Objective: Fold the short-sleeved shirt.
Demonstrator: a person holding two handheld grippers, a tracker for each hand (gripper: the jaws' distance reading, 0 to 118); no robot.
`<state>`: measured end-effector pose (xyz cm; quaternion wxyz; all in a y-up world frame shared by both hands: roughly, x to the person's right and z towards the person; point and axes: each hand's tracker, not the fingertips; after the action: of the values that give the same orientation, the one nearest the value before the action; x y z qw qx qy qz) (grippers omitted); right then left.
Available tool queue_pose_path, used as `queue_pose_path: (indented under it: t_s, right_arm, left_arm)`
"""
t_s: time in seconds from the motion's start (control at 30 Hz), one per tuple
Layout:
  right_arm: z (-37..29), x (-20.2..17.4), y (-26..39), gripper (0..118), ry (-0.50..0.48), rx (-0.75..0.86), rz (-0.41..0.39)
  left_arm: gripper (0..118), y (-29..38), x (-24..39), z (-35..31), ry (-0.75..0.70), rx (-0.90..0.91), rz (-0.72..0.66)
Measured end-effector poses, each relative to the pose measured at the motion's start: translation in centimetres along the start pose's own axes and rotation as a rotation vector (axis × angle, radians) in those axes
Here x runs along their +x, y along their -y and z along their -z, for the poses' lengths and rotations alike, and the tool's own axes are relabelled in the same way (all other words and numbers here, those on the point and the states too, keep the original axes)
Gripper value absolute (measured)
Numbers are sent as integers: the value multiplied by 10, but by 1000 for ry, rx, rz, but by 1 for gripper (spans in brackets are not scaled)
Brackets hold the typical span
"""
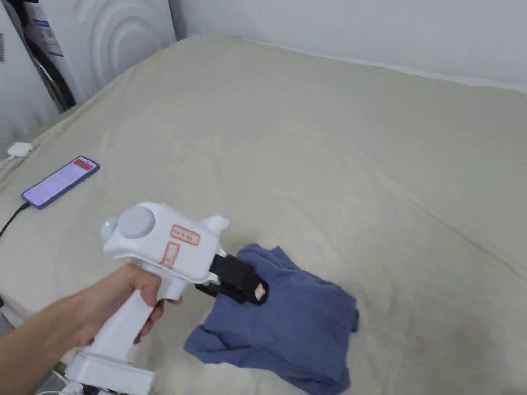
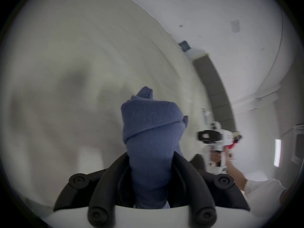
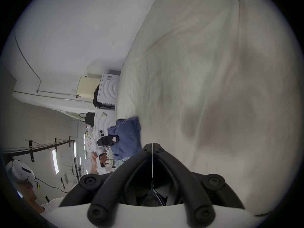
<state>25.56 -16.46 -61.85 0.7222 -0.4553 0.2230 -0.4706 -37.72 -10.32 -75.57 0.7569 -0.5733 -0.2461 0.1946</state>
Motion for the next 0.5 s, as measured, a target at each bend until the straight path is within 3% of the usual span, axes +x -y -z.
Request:
queue_pose_path:
  t_s: [0.23, 0.37, 0.43, 0.47, 0.5]
  right_arm:
    - [-23, -16, -28, 1, 76, 90, -46]
    - [-32, -27, -38, 1, 124, 125, -48]
    - [-36, -33, -42, 1, 120, 133, -62]
    - [-37, -36, -44, 1, 124, 133, -71]
    - [-39, -41, -47, 1, 147, 132, -93]
  left_arm:
    - [20, -87, -147, -109, -445, -39, -196]
    - [25, -102, -178, -121, -528, 3, -211]
    - [104, -104, -175, -119, -622, 42, -159]
    - [117, -100, -163, -129, -629, 120, -150]
    - [110, -85, -134, -129, -581, 143, -92]
